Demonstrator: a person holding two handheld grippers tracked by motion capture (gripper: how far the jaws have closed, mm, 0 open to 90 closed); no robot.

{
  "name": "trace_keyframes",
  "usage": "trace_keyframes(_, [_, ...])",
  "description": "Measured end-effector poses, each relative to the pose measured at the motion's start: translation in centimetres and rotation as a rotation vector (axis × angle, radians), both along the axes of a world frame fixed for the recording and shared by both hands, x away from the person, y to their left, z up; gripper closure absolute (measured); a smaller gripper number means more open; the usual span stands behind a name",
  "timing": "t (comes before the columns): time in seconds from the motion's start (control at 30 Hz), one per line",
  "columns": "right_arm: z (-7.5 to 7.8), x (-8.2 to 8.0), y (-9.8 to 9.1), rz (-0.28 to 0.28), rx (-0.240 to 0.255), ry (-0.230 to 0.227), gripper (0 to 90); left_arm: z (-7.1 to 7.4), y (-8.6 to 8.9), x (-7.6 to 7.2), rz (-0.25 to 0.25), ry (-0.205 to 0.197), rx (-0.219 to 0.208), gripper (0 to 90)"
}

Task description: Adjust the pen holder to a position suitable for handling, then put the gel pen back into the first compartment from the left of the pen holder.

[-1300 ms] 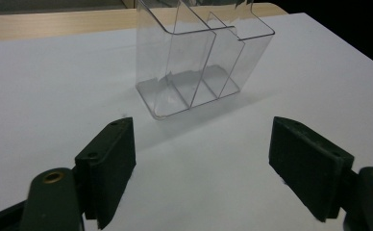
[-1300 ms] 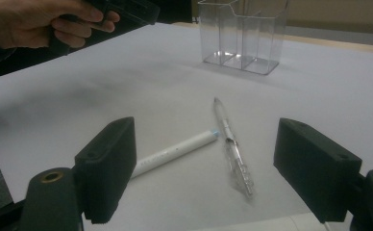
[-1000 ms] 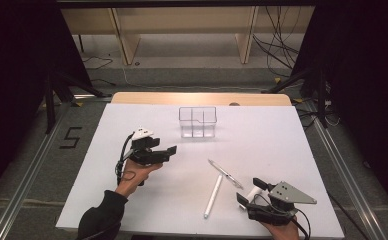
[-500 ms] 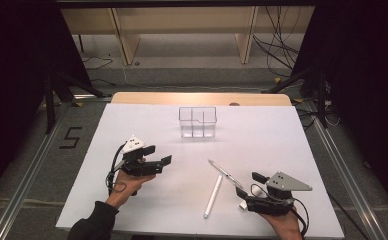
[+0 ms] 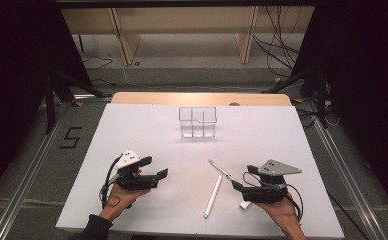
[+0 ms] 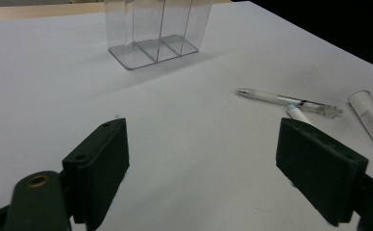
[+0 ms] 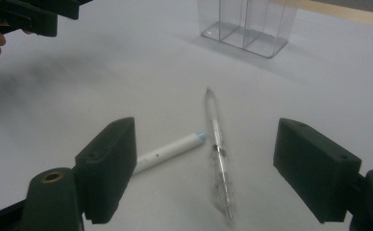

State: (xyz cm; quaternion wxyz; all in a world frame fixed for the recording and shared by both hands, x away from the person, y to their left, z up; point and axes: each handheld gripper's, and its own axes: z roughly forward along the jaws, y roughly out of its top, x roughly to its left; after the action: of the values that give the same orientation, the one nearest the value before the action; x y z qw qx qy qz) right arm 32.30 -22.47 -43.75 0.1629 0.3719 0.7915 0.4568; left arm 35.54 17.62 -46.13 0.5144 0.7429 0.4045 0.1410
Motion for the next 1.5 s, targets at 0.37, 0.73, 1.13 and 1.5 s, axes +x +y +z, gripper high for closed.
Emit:
trace_keyframes(0.37, [0.5,1.5,0.4,-0.009,-0.052,0.038,24.0,-0.4,0.2,-0.7,0.0,-0.007,0.024,18.1])
trace_keyframes(0.73, [0.3,3.6,1.6,-0.005,-0.124,0.103,26.9,-0.5,0.9,-1.2,0.004,-0.003,0.011,17.9])
trace_keyframes(1.13, [-1.1,6.0,2.5,0.002,-0.222,0.229,35.7,-0.7,0.5,-2.0,-0.022,-0.022,0.036,17.9])
trace_keyframes(1.5, [-1.6,6.8,3.3,0.017,-0.261,0.249,46.5,-0.8,0.5,-2.4,-0.03,-0.022,0.05,17.7])
